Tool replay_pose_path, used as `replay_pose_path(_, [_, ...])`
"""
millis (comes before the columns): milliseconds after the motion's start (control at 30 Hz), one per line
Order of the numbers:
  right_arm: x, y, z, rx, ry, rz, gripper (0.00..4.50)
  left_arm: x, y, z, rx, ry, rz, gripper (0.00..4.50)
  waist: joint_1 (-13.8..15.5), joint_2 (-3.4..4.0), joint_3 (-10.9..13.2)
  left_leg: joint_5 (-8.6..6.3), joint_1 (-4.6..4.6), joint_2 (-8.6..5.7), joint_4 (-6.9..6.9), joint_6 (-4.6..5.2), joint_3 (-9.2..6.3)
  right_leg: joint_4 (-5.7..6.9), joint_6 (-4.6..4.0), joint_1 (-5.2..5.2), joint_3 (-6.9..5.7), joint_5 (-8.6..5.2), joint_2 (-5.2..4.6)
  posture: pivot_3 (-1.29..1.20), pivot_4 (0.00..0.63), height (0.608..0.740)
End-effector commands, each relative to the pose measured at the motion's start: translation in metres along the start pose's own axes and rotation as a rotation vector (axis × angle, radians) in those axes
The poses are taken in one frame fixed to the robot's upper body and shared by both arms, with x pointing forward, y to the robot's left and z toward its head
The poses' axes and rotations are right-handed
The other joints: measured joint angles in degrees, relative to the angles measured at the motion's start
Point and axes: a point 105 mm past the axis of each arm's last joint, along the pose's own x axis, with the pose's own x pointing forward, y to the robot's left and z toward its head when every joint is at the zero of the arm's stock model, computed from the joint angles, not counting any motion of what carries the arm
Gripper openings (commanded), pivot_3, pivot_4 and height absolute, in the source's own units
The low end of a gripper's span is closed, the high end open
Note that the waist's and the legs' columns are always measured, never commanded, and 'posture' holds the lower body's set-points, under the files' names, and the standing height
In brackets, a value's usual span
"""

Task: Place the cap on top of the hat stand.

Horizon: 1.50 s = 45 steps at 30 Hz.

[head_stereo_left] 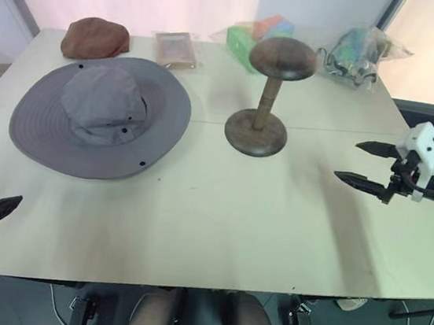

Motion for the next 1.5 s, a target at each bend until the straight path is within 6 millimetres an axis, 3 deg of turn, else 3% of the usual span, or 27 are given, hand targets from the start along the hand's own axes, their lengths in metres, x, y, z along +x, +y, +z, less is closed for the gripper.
replay_pose_path(33, [-0.006,-0.003,0.013,-0.046,-0.038,-0.010,4.47,0.001,-0.003,0.007,0.034,-0.015,-0.015,4.50,-0.01,0.00,0.00,0.00,0.00,0.00,0.00,0.00,0.00,0.00,0.00,0.00,0.00,0.00,0.00,0.00,0.150,0.735])
replay_pose_path(267, [-0.005,-0.006,0.018,-0.065,-0.053,-0.021,4.47,0.004,0.001,0.018,0.026,-0.065,0.010,4.50,-0.01,0.01,0.00,0.00,0.00,0.00,0.00,0.00,0.00,0.00,0.00,0.00,0.00,0.00,0.00,0.00,0.150,0.735])
replay_pose_path(400, [-0.003,-0.003,0.023,-0.023,-0.063,0.019,4.47,0.011,-0.017,0.038,0.044,-0.097,-0.095,4.50,-0.02,0.01,0.01,0.00,0.00,0.00,0.00,0.00,0.00,0.01,0.00,-0.01,0.00,0.00,0.00,0.00,0.150,0.735])
replay_pose_path(533, [0.003,0.015,0.042,-0.037,-0.093,0.129,4.47,0.023,-0.038,0.062,0.348,-0.038,-0.180,4.50,0.18,0.02,0.03,0.00,0.00,0.00,0.02,0.00,0.00,0.02,0.00,0.01,-0.01,0.01,0.00,0.00,0.150,0.735])
replay_pose_path(667, [-0.001,0.038,0.071,-0.044,-0.153,0.251,4.47,0.033,-0.058,0.068,0.634,0.011,-0.251,4.50,-0.02,0.31,0.13,-0.01,0.01,0.00,-0.01,0.02,0.14,0.00,-0.02,-0.01,0.00,0.02,-0.07,0.00,0.150,0.735])
replay_pose_path(767, [-0.005,0.052,0.088,-0.021,-0.204,0.310,4.47,0.043,-0.068,0.063,0.861,0.049,-0.288,4.50,-0.08,0.32,0.14,-0.02,-0.02,0.01,-0.16,0.06,0.18,-0.06,-0.01,-0.11,0.03,0.02,-0.07,0.00,0.150,0.735])
replay_pose_path(833, [-0.007,0.062,0.094,-0.031,-0.216,0.346,4.47,0.048,-0.070,0.049,1.043,0.107,-0.329,4.50,0.05,0.32,0.14,-0.02,-0.02,0.02,-0.24,0.06,0.19,-0.09,-0.01,-0.16,0.03,0.02,-0.07,0.00,0.150,0.735])
replay_pose_path(1000, [-0.011,0.071,0.100,-0.044,-0.215,0.357,4.47,0.066,-0.070,0.032,1.256,0.110,-0.357,4.50,0.13,0.35,0.16,-0.04,-0.04,0.02,-0.27,0.07,0.21,-0.20,-0.01,-0.10,0.03,0.02,-0.10,0.00,0.150,0.735])
replay_pose_path(1200, [-0.017,0.072,0.109,-0.046,-0.239,0.339,4.47,0.090,-0.050,0.021,1.431,0.088,-0.287,4.50,0.21,0.36,0.17,-0.04,-0.05,0.00,-0.26,0.08,0.27,-0.19,0.03,-0.11,-0.03,0.04,-0.19,0.00,0.150,0.735])
replay_pose_path(1500, [-0.019,0.075,0.122,-0.076,-0.285,0.309,4.47,0.142,-0.035,0.014,1.488,-0.012,-0.134,4.50,0.11,0.32,0.18,0.05,-0.06,-0.02,-0.16,0.22,0.29,-0.04,0.33,-0.16,-0.05,0.21,-0.16,0.00,0.150,0.735])
